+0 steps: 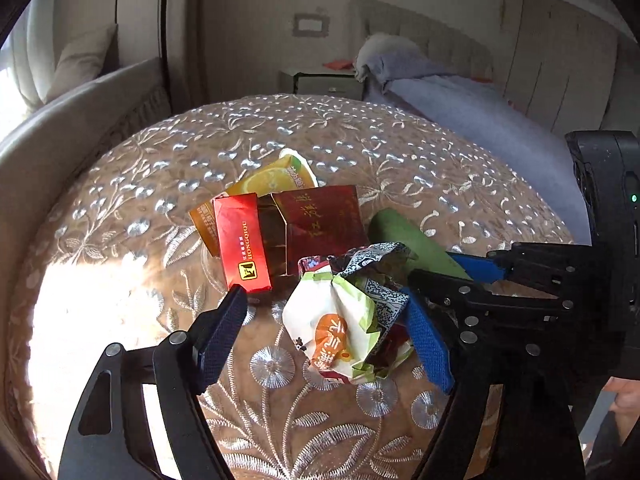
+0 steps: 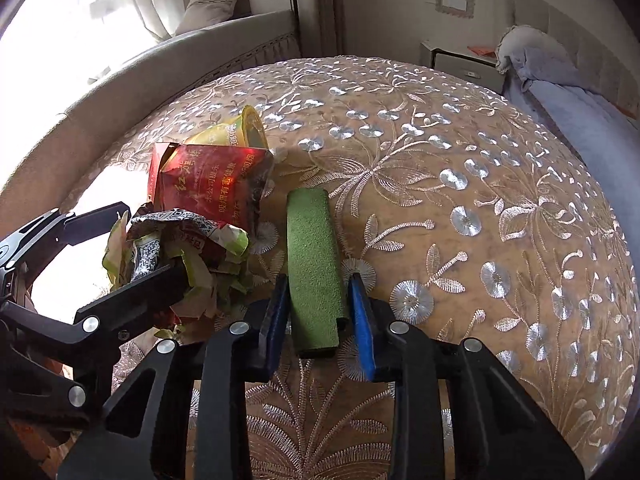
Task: Collect trash
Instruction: 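Grasp the crumpled white-and-green wrappers with the left tool while the right tool grasps the green strip, then carry the wrappers and green strip over the white bin and open both tools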
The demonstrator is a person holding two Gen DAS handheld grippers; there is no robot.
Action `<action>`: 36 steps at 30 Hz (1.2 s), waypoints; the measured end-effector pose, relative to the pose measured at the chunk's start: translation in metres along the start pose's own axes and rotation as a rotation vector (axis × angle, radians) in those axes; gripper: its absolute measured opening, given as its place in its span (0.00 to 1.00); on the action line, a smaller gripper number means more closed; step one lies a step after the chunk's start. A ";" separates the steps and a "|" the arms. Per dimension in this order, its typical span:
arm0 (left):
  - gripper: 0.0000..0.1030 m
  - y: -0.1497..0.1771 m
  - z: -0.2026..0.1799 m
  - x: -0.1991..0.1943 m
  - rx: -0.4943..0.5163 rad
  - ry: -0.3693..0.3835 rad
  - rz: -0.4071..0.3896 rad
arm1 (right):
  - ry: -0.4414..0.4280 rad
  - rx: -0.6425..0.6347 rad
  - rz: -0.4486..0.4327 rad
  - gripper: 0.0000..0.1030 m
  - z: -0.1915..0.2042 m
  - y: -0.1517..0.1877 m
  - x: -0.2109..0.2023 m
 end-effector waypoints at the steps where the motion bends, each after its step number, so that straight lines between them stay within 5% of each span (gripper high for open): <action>1: 0.51 0.000 -0.003 -0.002 0.000 0.015 -0.001 | -0.003 -0.014 0.000 0.27 0.003 0.000 0.000; 9: 0.42 0.007 -0.011 -0.018 0.051 -0.026 -0.033 | -0.021 0.001 -0.039 0.27 0.002 0.010 -0.023; 16: 0.53 0.007 -0.016 -0.008 0.073 -0.025 0.001 | -0.009 0.007 -0.055 0.27 0.002 0.027 -0.046; 23: 0.46 0.006 -0.024 -0.005 0.094 -0.059 -0.001 | -0.021 0.011 -0.081 0.27 0.003 0.039 -0.065; 36: 0.45 0.020 -0.044 -0.121 0.078 0.016 -0.165 | -0.012 -0.034 -0.193 0.27 0.012 0.074 -0.146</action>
Point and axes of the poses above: each gripper's, at about its wrist camera, not at the fingertips, and x roughly the way its jaws point, z to its left, y to its underside, the point moved 6 cm from there along x, roughly the way its jaws point, and after that the axes turned 12 degrees about -y, right-handed, at the moved point
